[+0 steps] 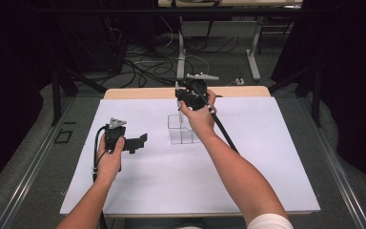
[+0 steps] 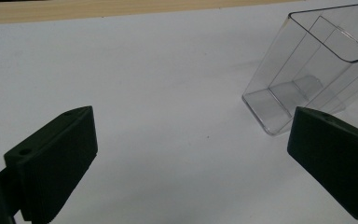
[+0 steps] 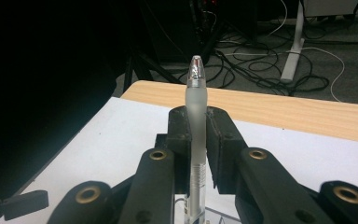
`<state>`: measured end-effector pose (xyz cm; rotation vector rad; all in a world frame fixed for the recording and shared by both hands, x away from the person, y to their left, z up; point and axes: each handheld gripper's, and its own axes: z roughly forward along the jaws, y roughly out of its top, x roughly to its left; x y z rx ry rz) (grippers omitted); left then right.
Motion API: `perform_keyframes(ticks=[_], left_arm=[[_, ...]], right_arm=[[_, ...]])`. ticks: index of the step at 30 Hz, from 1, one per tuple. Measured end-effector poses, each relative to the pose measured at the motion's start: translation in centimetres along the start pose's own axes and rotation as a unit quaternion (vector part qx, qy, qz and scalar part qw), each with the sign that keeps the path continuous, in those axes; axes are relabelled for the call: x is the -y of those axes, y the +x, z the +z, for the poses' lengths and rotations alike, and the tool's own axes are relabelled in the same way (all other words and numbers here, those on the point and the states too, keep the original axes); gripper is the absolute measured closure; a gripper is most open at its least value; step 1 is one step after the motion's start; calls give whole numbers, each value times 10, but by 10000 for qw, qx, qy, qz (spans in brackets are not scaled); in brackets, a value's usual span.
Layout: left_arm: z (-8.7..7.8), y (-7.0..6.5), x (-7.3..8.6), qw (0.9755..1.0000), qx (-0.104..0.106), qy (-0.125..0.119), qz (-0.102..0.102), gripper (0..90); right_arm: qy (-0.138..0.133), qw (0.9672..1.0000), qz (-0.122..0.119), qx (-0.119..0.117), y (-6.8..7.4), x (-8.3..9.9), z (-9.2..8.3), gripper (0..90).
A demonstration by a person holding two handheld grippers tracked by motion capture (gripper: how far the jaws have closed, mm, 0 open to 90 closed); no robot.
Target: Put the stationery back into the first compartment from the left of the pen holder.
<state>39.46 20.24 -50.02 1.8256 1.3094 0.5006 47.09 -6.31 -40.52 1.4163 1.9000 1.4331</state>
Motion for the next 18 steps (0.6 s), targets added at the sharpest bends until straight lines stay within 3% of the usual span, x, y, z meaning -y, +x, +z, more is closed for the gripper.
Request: perform_keyframes(ticks=[18], left_arm=[[0, 0, 0, 10000, 24, -6, -28, 13]], right_arm=[[100, 9999, 21, 9, 3, 7, 21, 806]])
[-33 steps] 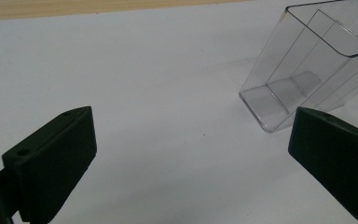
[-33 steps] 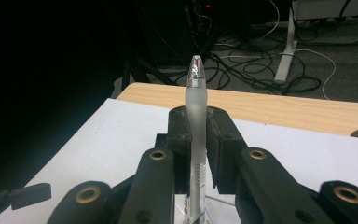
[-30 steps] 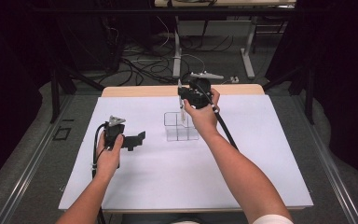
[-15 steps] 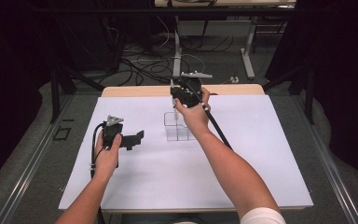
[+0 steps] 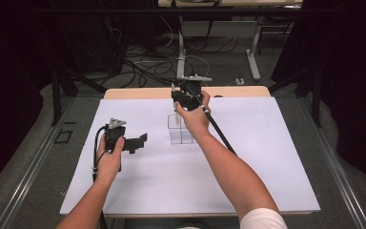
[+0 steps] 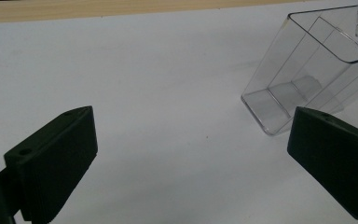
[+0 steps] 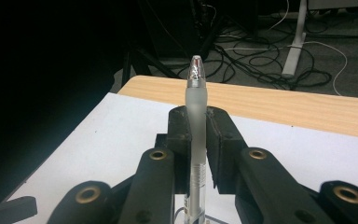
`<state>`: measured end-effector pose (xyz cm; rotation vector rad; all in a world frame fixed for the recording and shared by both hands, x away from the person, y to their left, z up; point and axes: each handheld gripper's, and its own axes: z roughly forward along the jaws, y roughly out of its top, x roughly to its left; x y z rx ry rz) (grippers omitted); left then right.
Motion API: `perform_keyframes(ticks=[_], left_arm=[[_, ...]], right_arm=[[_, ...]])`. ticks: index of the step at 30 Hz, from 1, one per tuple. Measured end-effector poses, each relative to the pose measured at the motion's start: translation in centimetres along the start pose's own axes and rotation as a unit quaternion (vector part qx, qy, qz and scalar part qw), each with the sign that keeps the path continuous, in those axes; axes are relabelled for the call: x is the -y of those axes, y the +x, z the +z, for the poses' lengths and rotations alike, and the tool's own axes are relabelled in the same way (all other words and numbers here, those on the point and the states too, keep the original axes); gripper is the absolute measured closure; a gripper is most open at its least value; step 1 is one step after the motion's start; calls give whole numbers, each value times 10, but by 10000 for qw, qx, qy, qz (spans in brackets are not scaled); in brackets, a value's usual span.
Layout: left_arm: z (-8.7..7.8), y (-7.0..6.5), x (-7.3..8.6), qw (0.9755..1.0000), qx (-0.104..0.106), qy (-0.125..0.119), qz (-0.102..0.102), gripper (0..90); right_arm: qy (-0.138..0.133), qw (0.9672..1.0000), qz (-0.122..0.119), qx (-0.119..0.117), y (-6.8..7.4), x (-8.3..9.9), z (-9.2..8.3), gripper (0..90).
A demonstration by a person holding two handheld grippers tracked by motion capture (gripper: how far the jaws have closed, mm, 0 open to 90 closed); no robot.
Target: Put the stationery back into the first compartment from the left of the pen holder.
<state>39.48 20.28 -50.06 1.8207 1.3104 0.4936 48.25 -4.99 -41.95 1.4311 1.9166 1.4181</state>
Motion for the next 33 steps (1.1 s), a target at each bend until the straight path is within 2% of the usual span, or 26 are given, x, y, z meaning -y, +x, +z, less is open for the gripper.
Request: perform_keyframes(ticks=[33], left_arm=[[1, -1, 0, 10000, 23, 1, 22, 13]], right_arm=[[132, 9997, -192, 70, 3, 18, 15, 805]])
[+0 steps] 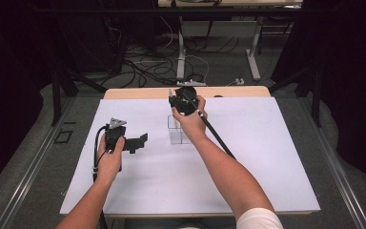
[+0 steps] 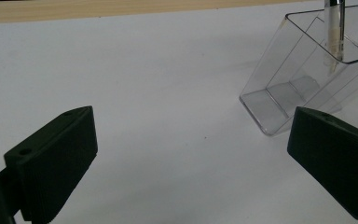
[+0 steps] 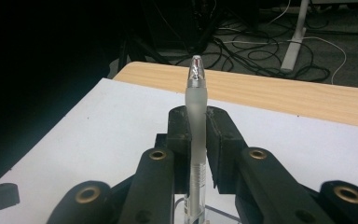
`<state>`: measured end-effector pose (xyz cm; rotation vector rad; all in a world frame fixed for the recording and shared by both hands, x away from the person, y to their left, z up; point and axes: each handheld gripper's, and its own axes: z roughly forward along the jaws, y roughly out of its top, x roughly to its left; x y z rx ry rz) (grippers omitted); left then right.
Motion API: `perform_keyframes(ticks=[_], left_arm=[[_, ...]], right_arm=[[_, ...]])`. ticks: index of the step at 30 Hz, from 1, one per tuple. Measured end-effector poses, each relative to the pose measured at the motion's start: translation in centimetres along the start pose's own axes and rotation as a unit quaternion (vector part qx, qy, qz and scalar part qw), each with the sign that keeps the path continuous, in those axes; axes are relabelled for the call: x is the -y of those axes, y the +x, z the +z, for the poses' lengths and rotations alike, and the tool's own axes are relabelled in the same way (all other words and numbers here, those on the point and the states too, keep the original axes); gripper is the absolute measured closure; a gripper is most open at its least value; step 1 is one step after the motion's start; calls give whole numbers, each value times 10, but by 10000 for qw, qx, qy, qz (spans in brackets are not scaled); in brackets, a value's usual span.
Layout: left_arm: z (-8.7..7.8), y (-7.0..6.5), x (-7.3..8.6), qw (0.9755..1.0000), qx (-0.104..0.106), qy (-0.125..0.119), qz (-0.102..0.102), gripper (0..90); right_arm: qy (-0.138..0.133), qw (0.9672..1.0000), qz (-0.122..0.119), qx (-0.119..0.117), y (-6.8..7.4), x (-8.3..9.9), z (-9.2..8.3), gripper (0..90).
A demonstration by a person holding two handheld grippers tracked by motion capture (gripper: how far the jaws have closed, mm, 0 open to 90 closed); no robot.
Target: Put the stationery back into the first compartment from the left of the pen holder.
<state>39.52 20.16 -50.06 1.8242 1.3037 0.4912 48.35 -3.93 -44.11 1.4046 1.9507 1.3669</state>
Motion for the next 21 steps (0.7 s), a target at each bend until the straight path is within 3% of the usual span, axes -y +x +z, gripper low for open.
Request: perform_keyframes(ticks=[15, 21], left_arm=[[1, 0, 0, 10000, 15, 45, 31, 13], [2, -1, 1, 10000, -13, 6, 23, 13]], right_arm=[[118, 9999, 45, -5, -2, 9, 0, 791], [174, 9996, 145, -172, -8, 10, -10, 590]])
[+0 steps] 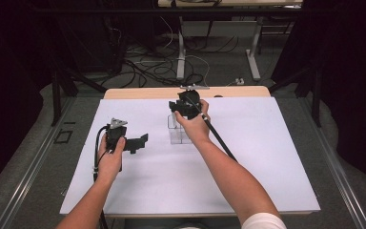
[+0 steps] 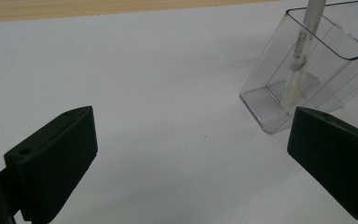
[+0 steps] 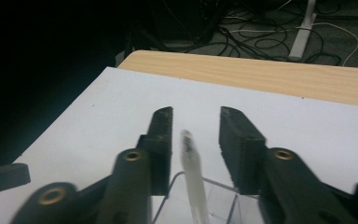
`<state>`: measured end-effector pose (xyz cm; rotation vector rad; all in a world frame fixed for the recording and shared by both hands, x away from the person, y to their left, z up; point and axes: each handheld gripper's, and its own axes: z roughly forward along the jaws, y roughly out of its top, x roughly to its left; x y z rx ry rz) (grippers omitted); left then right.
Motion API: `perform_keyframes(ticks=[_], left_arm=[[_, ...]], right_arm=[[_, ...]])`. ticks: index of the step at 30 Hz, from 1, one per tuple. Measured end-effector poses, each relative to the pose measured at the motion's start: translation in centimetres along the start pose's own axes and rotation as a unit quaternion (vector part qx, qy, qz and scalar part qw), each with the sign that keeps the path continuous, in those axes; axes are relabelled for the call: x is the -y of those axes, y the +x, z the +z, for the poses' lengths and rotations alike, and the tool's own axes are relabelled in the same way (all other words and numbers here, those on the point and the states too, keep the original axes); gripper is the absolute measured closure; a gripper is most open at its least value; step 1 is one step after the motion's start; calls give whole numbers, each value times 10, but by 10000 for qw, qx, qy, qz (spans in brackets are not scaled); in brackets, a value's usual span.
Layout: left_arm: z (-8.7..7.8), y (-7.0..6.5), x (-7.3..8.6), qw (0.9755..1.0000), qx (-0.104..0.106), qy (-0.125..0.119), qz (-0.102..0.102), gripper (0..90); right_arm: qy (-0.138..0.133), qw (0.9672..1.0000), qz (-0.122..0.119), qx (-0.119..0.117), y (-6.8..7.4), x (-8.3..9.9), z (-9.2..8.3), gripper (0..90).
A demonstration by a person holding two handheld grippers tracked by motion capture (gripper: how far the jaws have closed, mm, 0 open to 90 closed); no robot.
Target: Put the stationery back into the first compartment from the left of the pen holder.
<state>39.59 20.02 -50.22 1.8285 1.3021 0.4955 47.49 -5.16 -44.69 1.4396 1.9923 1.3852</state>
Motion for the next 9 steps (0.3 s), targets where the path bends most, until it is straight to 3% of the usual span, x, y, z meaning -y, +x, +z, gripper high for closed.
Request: perform_keyframes(ticks=[9], left_arm=[[0, 1, -1, 10000, -38, 32, 2, 13]], right_arm=[[-131, 9999, -67, -12, -18, 7, -36, 295]])
